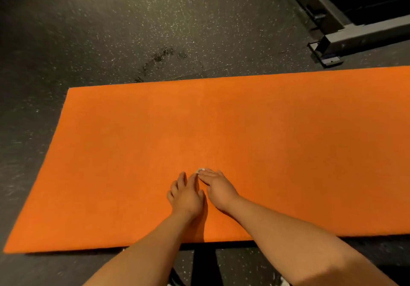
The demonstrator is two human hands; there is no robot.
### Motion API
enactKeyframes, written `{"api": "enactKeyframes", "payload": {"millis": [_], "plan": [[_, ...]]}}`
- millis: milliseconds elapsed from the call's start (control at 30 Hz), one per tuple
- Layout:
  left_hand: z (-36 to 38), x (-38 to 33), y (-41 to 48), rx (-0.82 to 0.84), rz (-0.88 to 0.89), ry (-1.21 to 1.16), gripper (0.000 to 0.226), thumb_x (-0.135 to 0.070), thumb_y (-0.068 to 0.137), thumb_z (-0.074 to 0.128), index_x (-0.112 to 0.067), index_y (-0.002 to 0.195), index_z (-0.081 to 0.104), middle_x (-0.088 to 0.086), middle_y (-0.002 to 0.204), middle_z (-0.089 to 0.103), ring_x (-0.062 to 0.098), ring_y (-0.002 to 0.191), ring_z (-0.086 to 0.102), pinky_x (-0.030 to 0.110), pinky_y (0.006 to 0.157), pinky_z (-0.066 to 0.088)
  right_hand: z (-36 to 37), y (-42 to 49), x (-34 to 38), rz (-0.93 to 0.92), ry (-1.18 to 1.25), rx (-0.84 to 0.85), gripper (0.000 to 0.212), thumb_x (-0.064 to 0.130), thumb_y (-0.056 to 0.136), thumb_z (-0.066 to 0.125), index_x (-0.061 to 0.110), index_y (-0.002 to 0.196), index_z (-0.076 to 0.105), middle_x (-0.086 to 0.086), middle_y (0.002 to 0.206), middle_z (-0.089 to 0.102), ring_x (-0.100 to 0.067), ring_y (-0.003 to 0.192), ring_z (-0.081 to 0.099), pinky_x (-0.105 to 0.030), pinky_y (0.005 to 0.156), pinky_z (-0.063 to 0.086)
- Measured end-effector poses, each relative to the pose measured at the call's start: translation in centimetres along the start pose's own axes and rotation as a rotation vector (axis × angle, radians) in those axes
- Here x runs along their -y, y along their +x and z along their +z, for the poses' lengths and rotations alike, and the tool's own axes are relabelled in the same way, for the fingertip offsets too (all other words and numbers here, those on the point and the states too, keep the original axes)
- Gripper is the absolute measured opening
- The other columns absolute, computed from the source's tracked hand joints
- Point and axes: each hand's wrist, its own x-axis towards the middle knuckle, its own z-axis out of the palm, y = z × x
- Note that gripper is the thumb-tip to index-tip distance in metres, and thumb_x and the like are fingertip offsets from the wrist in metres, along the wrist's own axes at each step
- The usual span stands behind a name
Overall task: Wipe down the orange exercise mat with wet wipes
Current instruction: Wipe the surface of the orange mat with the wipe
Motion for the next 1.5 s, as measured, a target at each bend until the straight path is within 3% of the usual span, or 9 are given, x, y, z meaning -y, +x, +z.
{"api": "enactKeyframes", "payload": {"millis": [233, 333, 400, 533, 667, 800, 967, 1233, 1500], "plan": [[1.0, 2.1, -5.6, -0.015, 0.04, -0.064, 0.065, -0.045, 0.096, 0.054, -0.031, 0.154, 0.029, 0.002, 0.166, 0.013, 0.026, 0.151, 0.01, 0.043, 0.121, 0.009, 1.5, -5.4, 1.6, -0.019, 0.004, 0.045, 0.059, -0.005, 0.097, 0.043, 0.016, 0.151, 0.046, 0.005, 0.159, 0.039, -0.016, 0.148, 0.03, -0.034, 0.123, 0.023], [0.9, 2.8, -6.8, -0.02, 0.031, -0.07, 0.062, -0.052, 0.093, 0.058, -0.038, 0.149, 0.037, 0.004, 0.165, 0.012, 0.03, 0.15, 0.01, 0.043, 0.121, 0.01, 1.0, -7.0, 1.5, 0.18, 0.08, -0.133, 0.063, -0.006, 0.097, 0.039, 0.024, 0.152, 0.046, 0.004, 0.157, 0.042, -0.019, 0.143, 0.038, -0.036, 0.118, 0.034], [0.9, 3.3, -7.2, 0.011, 0.059, -0.072, 0.062, -0.054, 0.09, 0.061, -0.042, 0.147, 0.039, 0.005, 0.166, 0.009, 0.029, 0.151, 0.007, 0.043, 0.121, 0.008, 0.8, -7.9, 1.4, 0.267, 0.086, -0.226, 0.066, -0.008, 0.096, 0.037, 0.022, 0.155, 0.041, 0.005, 0.158, 0.04, -0.019, 0.143, 0.035, -0.034, 0.118, 0.033], [0.6, 4.7, -7.5, 0.152, 0.172, -0.003, 0.078, -0.062, 0.085, 0.065, -0.045, 0.152, 0.029, 0.004, 0.168, -0.008, 0.028, 0.154, -0.011, 0.048, 0.121, 0.001, 1.2, -9.0, 2.8, 0.169, 0.044, -0.124, 0.064, -0.011, 0.096, 0.038, 0.019, 0.152, 0.046, 0.006, 0.161, 0.036, -0.019, 0.145, 0.029, -0.027, 0.117, 0.028], [0.7, 6.0, -7.8, 0.251, 0.263, 0.072, 0.091, -0.068, 0.082, 0.066, -0.048, 0.156, 0.018, 0.002, 0.167, -0.018, 0.029, 0.152, -0.022, 0.051, 0.12, -0.008, 2.2, -9.7, 3.3, 0.212, 0.053, -0.128, 0.059, -0.007, 0.098, 0.038, 0.016, 0.151, 0.047, 0.003, 0.163, 0.032, -0.018, 0.148, 0.026, -0.029, 0.119, 0.026], [1.2, 6.9, -8.7, 0.115, 0.322, 0.026, 0.064, -0.055, 0.09, 0.065, -0.047, 0.147, 0.04, -0.003, 0.169, 0.006, 0.027, 0.155, -0.008, 0.047, 0.122, 0.0, 2.3, -10.3, 3.7, 0.264, 0.036, -0.125, 0.056, -0.003, 0.101, 0.04, 0.014, 0.153, 0.042, -0.001, 0.165, 0.028, -0.021, 0.15, 0.023, -0.032, 0.121, 0.025], [1.9, 6.7, -9.8, -0.034, 0.34, -0.166, 0.025, -0.041, 0.091, 0.069, -0.037, 0.116, 0.068, -0.01, 0.156, 0.04, 0.024, 0.154, 0.011, 0.044, 0.121, 0.01, 2.1, -10.9, 4.0, 0.247, 0.047, -0.106, 0.049, 0.0, 0.103, 0.039, 0.013, 0.149, 0.049, -0.002, 0.161, 0.035, -0.022, 0.147, 0.029, -0.037, 0.121, 0.028], [1.7, 5.1, -11.1, -0.09, 0.214, -0.383, 0.007, -0.028, 0.092, 0.07, -0.031, 0.098, 0.073, -0.008, 0.147, 0.053, 0.02, 0.151, 0.022, 0.041, 0.12, 0.007, 1.1, -11.9, 4.6, 0.228, 0.025, -0.157, 0.06, -0.012, 0.095, 0.038, 0.014, 0.148, 0.05, -0.002, 0.158, 0.037, -0.024, 0.142, 0.038, -0.038, 0.116, 0.036], [1.9, 2.9, -12.7, -0.066, 0.203, -0.395, 0.007, -0.03, 0.093, 0.07, -0.036, 0.09, 0.07, -0.008, 0.143, 0.057, 0.023, 0.151, 0.021, 0.043, 0.119, 0.01, -0.1, -13.0, 5.0, 0.252, -0.057, -0.2, 0.056, -0.002, 0.098, 0.04, 0.02, 0.148, 0.051, 0.003, 0.156, 0.041, -0.023, 0.138, 0.043, -0.039, 0.105, 0.044]]}}
